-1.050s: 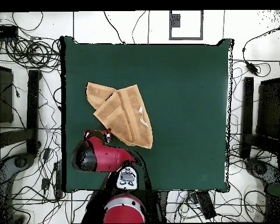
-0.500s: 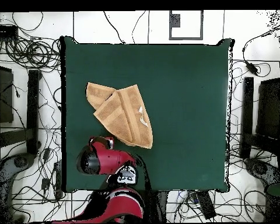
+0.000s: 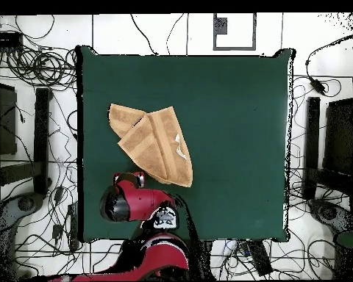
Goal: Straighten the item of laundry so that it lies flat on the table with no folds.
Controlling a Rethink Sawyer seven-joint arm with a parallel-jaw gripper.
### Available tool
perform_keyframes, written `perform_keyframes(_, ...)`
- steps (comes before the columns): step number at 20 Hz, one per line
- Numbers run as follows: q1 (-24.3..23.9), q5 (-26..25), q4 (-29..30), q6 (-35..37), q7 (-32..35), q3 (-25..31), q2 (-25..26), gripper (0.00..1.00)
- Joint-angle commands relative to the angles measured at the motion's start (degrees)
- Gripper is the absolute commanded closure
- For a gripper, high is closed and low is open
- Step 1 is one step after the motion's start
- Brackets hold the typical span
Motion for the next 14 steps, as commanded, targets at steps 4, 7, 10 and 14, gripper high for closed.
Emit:
perform_keyframes(4, -2.24, -0.29, 5.16, 0.50, 12.21, 4.20, 0.14, 0.00)
perform_keyframes(7, -0.59, 1.51, 6.23, 4.59, 12.17, 3.33, -4.09, 0.00)
perform_keyframes(10, 1.00, 3.23, 6.63, 9.19, 12.00, 2.39, -8.17, 0.00)
perform_keyframes(14, 2.24, 4.56, 7.51, 12.72, 12.64, 2.06, -11.46, 0.00)
